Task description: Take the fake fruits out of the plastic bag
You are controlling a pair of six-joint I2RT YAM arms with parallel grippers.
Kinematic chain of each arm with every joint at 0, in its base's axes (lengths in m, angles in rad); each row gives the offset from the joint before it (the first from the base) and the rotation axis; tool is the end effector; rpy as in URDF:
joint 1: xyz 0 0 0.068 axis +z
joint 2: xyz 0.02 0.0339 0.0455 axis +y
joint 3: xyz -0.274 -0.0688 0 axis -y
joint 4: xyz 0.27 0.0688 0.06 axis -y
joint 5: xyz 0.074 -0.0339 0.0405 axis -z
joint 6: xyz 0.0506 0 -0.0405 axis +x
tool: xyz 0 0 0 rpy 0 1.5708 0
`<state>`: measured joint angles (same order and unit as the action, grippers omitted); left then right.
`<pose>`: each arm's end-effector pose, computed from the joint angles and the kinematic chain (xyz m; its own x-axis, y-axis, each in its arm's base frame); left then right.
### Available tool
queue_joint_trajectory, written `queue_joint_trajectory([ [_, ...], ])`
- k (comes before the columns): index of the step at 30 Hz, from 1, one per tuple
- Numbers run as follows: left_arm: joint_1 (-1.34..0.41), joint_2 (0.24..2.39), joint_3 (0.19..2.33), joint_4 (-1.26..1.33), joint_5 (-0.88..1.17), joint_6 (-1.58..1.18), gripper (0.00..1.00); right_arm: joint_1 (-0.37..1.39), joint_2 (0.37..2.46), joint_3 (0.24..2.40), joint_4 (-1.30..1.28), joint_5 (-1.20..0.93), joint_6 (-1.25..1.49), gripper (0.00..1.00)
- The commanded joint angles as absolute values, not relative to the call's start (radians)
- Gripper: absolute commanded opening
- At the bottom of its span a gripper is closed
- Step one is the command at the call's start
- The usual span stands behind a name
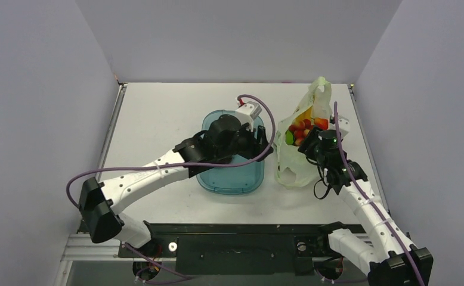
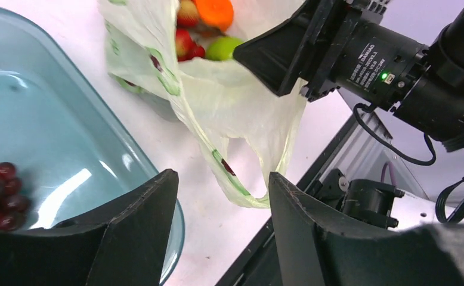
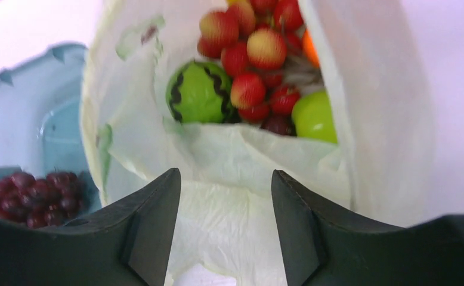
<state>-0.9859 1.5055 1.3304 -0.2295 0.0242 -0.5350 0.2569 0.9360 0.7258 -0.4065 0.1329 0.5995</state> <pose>0.2159 -0.3283 0.3499 -0.6182 0.0104 -0.7860 0.6168 0.6262 -0.4769 0.2294 0.0533 0.2647 -0.5449 0.4351 -0.7168 0.1940 0.8971 0.3970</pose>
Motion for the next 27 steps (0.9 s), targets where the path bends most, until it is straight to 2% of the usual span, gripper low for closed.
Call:
queue_joint_trajectory([
  [1, -0.96, 1.416, 1.387, -0.338, -0.095, -0.423, 0.56, 0.252, 0.988, 0.845, -0.428, 0.302, 0.562, 0.56],
  [9, -0.905, 1.37, 1.51, -0.514, -0.191, -0.283, 0.57, 0.2, 1.235, 0.99, -0.369, 0.329, 0.557, 0.54],
  [14, -0.893, 1.335, 1.467, -0.462, -0.203, -0.192, 0.6, 0.172, 1.397, 1.053, -0.308, 0.326, 0.54, 0.44],
  [18, -0.883, 1.304, 1.379, -0.366, -0.222, -0.102, 0.6, 0.171, 1.476, 1.069, -0.273, 0.378, 0.506, 0.41],
  [21, -0.867, 1.274, 1.307, -0.309, -0.244, -0.075, 0.61, 0.169, 1.515, 1.067, -0.243, 0.39, 0.474, 0.41],
  [27, -0.847, 1.201, 1.209, -0.238, -0.197, -0.063, 0.61, 0.169, 1.591, 1.08, -0.2, 0.388, 0.455, 0.5],
])
